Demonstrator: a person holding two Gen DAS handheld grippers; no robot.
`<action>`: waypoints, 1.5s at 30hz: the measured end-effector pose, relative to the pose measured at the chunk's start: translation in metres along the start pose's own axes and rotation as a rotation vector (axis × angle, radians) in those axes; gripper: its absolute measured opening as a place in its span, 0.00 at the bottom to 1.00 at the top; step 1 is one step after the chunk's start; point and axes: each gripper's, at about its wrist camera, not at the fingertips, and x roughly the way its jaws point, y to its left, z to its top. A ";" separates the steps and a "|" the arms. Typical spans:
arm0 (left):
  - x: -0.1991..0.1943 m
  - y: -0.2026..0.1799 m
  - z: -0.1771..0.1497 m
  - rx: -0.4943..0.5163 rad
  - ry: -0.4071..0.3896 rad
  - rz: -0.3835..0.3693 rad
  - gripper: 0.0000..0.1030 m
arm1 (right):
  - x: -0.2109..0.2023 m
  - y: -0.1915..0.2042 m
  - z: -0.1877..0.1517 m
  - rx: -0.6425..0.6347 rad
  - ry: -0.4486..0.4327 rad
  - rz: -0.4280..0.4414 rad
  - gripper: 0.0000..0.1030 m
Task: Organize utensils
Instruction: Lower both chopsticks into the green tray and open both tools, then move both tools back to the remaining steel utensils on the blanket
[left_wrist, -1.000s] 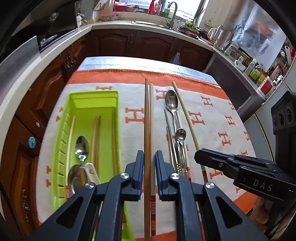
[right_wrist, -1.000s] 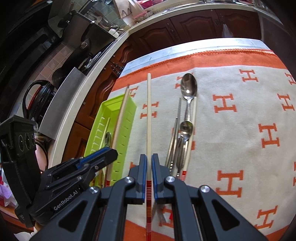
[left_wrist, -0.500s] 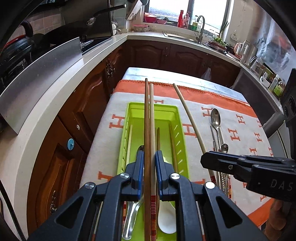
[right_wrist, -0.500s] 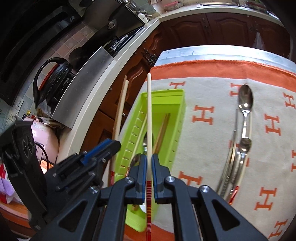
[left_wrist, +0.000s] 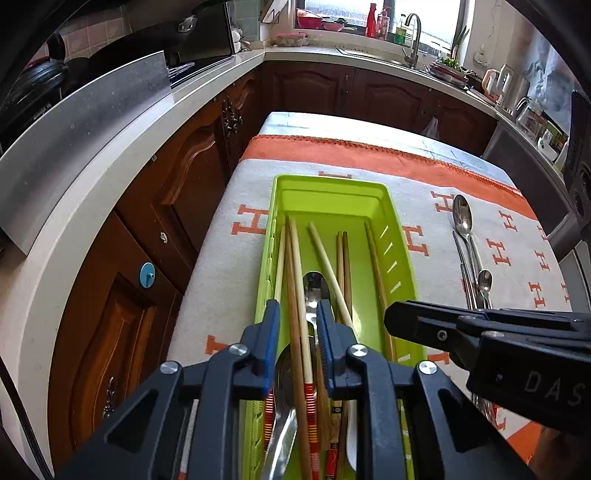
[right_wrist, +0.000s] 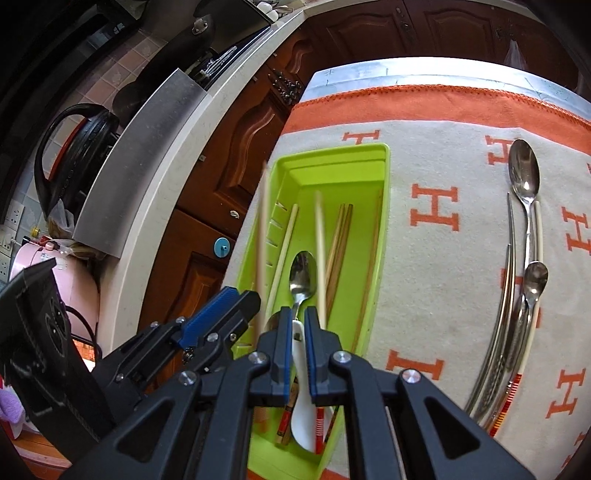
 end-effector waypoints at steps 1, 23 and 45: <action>-0.001 0.000 0.000 -0.003 -0.002 -0.002 0.26 | 0.000 0.000 -0.001 -0.003 -0.003 -0.005 0.07; -0.030 -0.014 -0.012 0.006 -0.103 0.019 0.64 | -0.044 -0.020 -0.021 -0.103 -0.159 -0.136 0.07; -0.037 -0.068 -0.008 0.080 -0.105 -0.011 0.71 | -0.072 -0.085 -0.033 -0.024 -0.202 -0.198 0.07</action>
